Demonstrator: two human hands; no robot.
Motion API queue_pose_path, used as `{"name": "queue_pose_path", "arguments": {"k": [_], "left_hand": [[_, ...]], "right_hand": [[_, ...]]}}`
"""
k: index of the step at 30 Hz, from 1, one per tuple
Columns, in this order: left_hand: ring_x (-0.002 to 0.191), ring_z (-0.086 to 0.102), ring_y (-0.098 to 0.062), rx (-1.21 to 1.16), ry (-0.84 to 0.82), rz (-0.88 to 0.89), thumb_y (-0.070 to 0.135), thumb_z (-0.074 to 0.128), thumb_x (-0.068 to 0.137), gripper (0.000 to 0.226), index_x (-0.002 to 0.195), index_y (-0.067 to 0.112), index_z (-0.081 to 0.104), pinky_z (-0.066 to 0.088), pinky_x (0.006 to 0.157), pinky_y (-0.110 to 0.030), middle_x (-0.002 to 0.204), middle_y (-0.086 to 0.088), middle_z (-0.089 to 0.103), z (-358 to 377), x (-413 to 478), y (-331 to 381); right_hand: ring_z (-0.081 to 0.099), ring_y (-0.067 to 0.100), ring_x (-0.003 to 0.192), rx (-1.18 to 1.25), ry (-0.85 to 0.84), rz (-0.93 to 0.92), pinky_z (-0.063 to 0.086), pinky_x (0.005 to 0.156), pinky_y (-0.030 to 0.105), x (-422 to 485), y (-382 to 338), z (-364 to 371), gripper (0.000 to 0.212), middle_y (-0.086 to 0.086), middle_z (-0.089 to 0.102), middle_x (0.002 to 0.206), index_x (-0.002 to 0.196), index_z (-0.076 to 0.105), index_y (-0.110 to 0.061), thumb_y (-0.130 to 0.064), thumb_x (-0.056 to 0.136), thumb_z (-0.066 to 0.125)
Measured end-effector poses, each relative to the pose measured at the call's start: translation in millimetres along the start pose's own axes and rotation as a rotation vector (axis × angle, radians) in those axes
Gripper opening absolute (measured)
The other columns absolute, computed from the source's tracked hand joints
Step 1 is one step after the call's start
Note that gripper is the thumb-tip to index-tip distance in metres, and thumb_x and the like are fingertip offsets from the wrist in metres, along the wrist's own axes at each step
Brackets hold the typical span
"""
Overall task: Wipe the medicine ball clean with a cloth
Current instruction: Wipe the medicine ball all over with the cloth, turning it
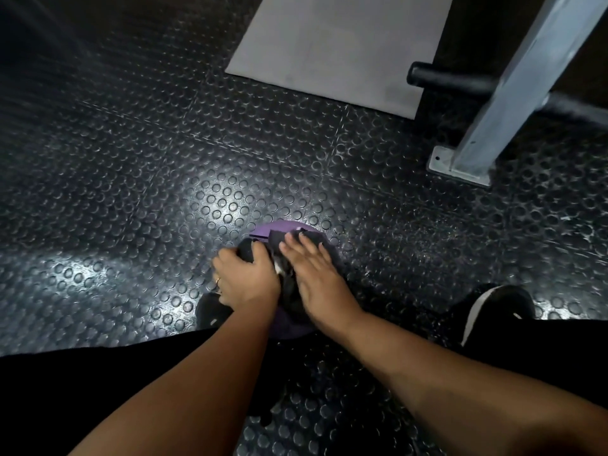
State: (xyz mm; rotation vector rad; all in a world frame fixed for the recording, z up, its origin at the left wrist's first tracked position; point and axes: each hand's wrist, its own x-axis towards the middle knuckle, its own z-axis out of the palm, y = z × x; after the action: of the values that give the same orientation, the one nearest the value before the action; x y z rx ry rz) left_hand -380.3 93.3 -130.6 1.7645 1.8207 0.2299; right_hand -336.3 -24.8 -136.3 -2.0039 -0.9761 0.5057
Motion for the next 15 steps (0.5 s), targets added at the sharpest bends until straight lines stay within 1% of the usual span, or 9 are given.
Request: {"name": "queue_pose_path", "arguments": {"k": [1,2,4,6,9,10,12,14,15], "left_hand": [[0.118,0.051,-0.035,0.010,0.002,0.013,0.048,0.053,0.090,0.043,0.112,0.012,0.053,0.039,0.094,-0.052,0.120,-0.012,0.051,-1,-3,-1],[0.118,0.051,-0.034,0.014,0.001,0.031,0.049,0.052,0.090,0.043,0.112,0.011,0.053,0.038,0.093,-0.052,0.120,-0.012,0.051,-1,-6,-2],[0.115,0.051,-0.034,0.004,-0.010,0.078,0.054,0.048,0.089,0.048,0.112,0.012,0.052,0.037,0.092,-0.051,0.118,-0.011,0.050,-2,-13,-8],[0.113,0.053,-0.033,-0.005,-0.012,0.092,0.059,0.043,0.081,0.056,0.113,0.014,0.052,0.037,0.092,-0.050,0.116,-0.008,0.050,-3,-18,-14],[0.116,0.052,-0.031,-0.017,-0.010,0.037,0.060,0.046,0.082,0.055,0.115,0.017,0.054,0.037,0.096,-0.052,0.117,-0.005,0.051,0,-13,-11],[0.116,0.052,-0.031,-0.026,-0.007,0.023,0.058,0.050,0.085,0.051,0.115,0.017,0.055,0.037,0.097,-0.052,0.118,-0.005,0.052,1,-10,-8],[0.115,0.053,-0.031,-0.039,0.000,0.005,0.054,0.054,0.087,0.045,0.115,0.019,0.056,0.038,0.099,-0.051,0.119,-0.004,0.053,2,-5,-2],[0.113,0.055,-0.031,-0.037,0.003,-0.028,0.053,0.053,0.087,0.044,0.116,0.020,0.057,0.037,0.100,-0.050,0.120,-0.002,0.054,2,-1,0],[0.113,0.055,-0.031,-0.038,0.001,-0.038,0.053,0.052,0.087,0.044,0.116,0.021,0.057,0.036,0.100,-0.051,0.121,-0.002,0.054,2,0,-1]], "right_hand": [[0.030,0.020,0.141,0.024,0.040,0.090,0.017,0.117,0.030,11,2,-4,0.049,0.006,0.040,0.149,0.142,0.041,-0.012,-0.014,0.096,0.027],[0.043,0.024,0.132,0.045,0.076,0.238,0.029,0.108,0.029,26,9,-10,0.044,0.011,0.049,0.141,0.140,0.045,-0.010,-0.015,0.099,0.029],[0.055,0.030,0.113,0.026,-0.030,0.600,0.039,0.086,0.028,56,37,-22,0.039,0.018,0.057,0.128,0.137,0.047,-0.012,-0.017,0.102,0.031],[0.053,0.033,0.116,0.060,-0.170,0.766,0.041,0.090,0.030,68,63,-25,0.039,0.020,0.054,0.132,0.139,0.046,-0.013,-0.018,0.102,0.032],[0.051,0.030,0.120,0.204,-0.140,0.829,0.039,0.097,0.031,66,75,-14,0.040,0.015,0.051,0.137,0.140,0.044,-0.014,-0.021,0.103,0.032],[0.052,0.031,0.117,0.203,-0.104,0.838,0.040,0.095,0.032,67,73,-12,0.039,0.014,0.053,0.133,0.137,0.046,-0.012,-0.024,0.103,0.032],[0.055,0.031,0.101,0.128,-0.037,0.844,0.041,0.078,0.032,67,61,-14,0.034,0.014,0.059,0.112,0.123,0.050,-0.006,-0.027,0.103,0.031],[0.056,0.031,0.092,0.045,0.021,0.763,0.039,0.071,0.032,53,36,-12,0.029,0.013,0.056,0.097,0.112,0.049,-0.003,-0.026,0.102,0.032],[0.056,0.033,0.095,-0.001,0.076,0.660,0.042,0.075,0.035,40,24,-7,0.029,0.015,0.056,0.100,0.111,0.048,-0.003,-0.025,0.101,0.033]]}}
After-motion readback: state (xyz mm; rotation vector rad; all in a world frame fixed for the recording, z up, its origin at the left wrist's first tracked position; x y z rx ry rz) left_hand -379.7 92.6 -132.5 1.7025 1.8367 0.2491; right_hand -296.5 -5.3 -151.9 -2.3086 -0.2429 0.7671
